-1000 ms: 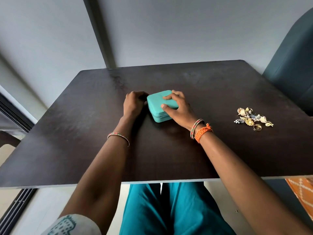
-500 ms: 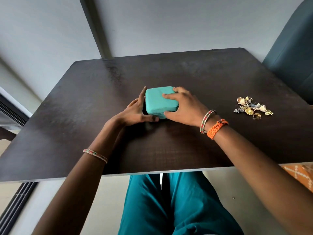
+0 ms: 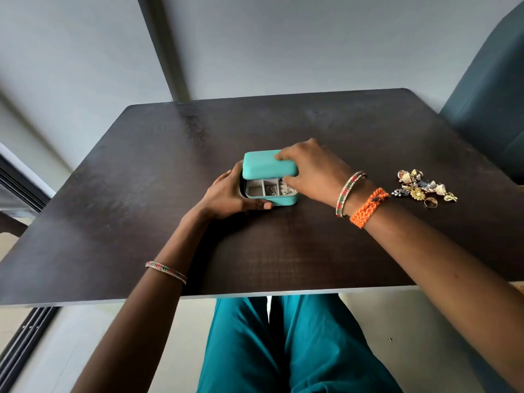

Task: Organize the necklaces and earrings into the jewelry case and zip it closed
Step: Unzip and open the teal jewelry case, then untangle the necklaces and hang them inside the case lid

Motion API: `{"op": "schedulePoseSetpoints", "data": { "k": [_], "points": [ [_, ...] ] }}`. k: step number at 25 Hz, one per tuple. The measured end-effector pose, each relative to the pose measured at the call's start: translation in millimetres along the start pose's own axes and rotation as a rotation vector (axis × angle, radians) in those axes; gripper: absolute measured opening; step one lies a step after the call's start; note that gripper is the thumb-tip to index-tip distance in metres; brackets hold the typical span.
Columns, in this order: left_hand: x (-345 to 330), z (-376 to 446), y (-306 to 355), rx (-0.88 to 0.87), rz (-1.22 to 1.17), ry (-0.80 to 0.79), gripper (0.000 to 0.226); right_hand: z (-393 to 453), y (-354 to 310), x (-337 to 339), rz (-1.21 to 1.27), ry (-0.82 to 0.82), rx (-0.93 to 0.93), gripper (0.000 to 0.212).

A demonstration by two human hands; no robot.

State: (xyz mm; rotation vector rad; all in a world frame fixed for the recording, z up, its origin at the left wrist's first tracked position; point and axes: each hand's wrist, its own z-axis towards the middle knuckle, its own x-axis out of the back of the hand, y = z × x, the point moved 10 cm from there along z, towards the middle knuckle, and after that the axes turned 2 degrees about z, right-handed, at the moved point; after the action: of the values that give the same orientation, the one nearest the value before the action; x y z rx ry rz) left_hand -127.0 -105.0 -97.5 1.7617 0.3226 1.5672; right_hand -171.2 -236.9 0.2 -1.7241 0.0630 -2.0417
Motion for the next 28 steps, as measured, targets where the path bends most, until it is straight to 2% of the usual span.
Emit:
{"op": "schedulePoseSetpoints", "data": {
  "k": [6,8,13,16,21,24,28],
  "points": [
    [1.8,-0.4,2.9,-0.014,0.051,0.013,0.114,46.5,10.2,50.7,0.079,0.268,-0.024,0.017],
    [2.2,-0.9,2.3,-0.009,0.051,0.018,0.114,65.5,14.4,48.8,0.043,0.285,-0.036,0.017],
    [2.4,-1.8,2.0,-0.003,0.045,0.033,0.111,95.2,24.3,32.9,-0.076,0.205,-0.069,0.028],
    [1.5,-1.0,-1.9,0.011,0.042,0.039,0.111,103.7,34.9,10.3,-0.103,0.138,-0.107,0.024],
    [2.6,0.3,-4.2,0.025,0.042,0.047,0.113,110.9,55.9,-33.7,-0.013,0.016,-0.206,0.019],
    [3.2,0.1,-4.1,0.031,0.013,0.049,0.111,109.1,68.0,-52.1,0.114,-0.004,-0.269,0.015],
    [1.9,0.5,-5.8,0.033,0.051,0.048,0.111,107.7,54.7,-38.4,0.086,-0.024,-0.242,0.029]
  ]
}}
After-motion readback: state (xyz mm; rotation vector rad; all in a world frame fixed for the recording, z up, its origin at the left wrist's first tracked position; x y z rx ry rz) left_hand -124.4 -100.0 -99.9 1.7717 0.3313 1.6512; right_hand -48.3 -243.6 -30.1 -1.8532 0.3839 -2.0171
